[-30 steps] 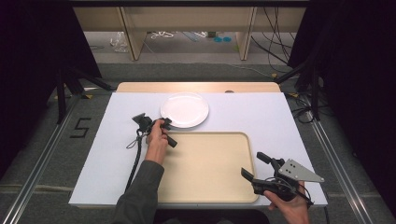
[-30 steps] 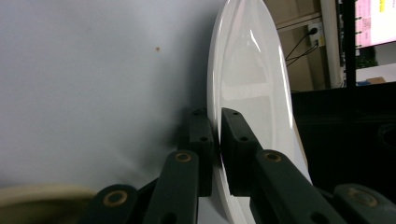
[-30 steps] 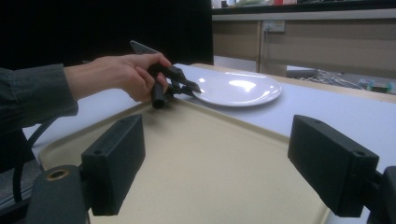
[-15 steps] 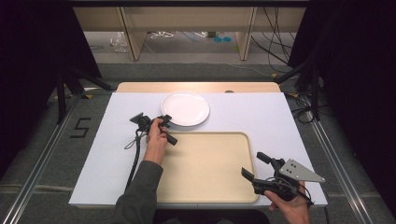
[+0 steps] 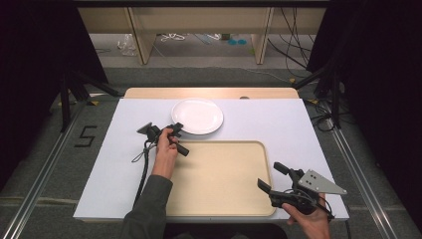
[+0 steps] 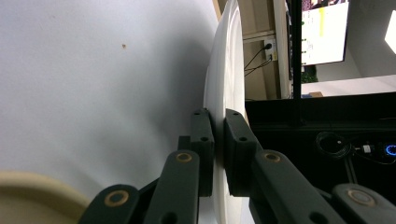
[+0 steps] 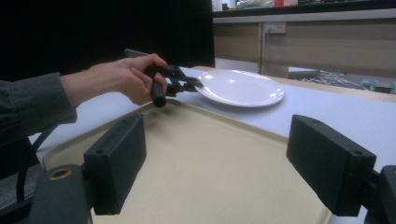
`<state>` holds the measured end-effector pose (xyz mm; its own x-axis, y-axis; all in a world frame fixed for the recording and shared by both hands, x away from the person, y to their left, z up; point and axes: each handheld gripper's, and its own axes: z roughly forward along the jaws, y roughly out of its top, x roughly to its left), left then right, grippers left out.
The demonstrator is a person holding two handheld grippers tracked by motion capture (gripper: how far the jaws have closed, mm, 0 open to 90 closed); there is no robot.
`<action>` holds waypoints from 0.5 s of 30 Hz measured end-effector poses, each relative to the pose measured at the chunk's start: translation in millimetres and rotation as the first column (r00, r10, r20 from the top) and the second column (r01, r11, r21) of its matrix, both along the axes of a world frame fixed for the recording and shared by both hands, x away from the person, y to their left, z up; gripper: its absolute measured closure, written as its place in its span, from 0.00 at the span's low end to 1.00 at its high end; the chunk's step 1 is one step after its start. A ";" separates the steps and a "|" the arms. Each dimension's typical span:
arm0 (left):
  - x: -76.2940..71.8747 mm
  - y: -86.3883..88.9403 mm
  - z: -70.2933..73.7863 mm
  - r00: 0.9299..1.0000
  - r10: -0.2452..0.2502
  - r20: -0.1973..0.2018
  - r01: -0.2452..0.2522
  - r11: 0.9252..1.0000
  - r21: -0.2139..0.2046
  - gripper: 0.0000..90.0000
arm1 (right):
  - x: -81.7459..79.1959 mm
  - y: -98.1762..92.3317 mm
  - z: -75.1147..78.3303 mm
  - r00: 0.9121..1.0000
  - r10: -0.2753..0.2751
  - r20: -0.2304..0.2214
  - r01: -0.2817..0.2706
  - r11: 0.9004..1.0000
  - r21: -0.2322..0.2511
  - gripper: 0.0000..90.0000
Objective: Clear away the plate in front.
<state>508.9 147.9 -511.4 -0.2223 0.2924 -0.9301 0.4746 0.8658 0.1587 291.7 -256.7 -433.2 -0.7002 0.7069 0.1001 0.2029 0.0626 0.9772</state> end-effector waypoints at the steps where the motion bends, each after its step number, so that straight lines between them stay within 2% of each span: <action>1: -0.4 -0.2 0.7 1.000 0.002 0.003 -0.002 1.000 -0.008 0.92 | 0.0 0.0 0.0 1.000 0.000 0.000 0.000 1.000 0.000 0.23; 5: -2.1 0.9 2.7 1.000 0.002 0.004 -0.002 1.000 -0.016 0.91 | -0.5 -0.4 0.3 1.000 -0.002 -0.005 0.002 1.000 -0.001 0.23; 6: -2.7 1.6 2.4 1.000 0.000 0.016 0.001 1.000 -0.019 0.91 | -0.3 -0.2 0.0 1.000 -0.007 0.002 0.007 1.000 0.004 0.23; 8: -2.4 2.7 3.9 1.000 0.004 0.023 -0.003 0.999 -0.053 0.90 | -1.1 -0.3 0.2 1.000 -0.013 -0.008 0.013 1.000 0.004 0.23; 10: -2.8 4.9 5.9 1.000 0.002 0.021 -0.001 0.999 -0.048 0.90 | -1.3 -0.7 0.2 1.000 -0.008 -0.009 0.008 1.000 0.007 0.23; 11: -4.0 6.2 6.4 0.999 0.000 0.032 0.002 0.998 -0.063 0.89 | -2.4 -1.8 1.2 1.000 -0.006 -0.028 0.006 1.000 -0.005 0.23; 13: -5.8 7.8 7.6 0.999 0.001 0.042 0.002 0.997 -0.077 0.88 | -2.0 -2.3 0.9 1.000 -0.011 -0.026 0.011 1.000 -0.001 0.23; 14: -6.6 8.7 7.7 0.999 0.004 0.046 -0.001 0.997 -0.073 0.88 | -0.6 -1.4 -0.4 1.000 -0.004 -0.014 0.005 1.000 0.028 0.23; 15: -7.3 9.5 6.8 0.999 0.007 0.048 -0.004 0.998 -0.061 0.88 | -1.3 -2.4 0.3 1.000 -0.009 -0.027 0.009 1.000 0.014 0.23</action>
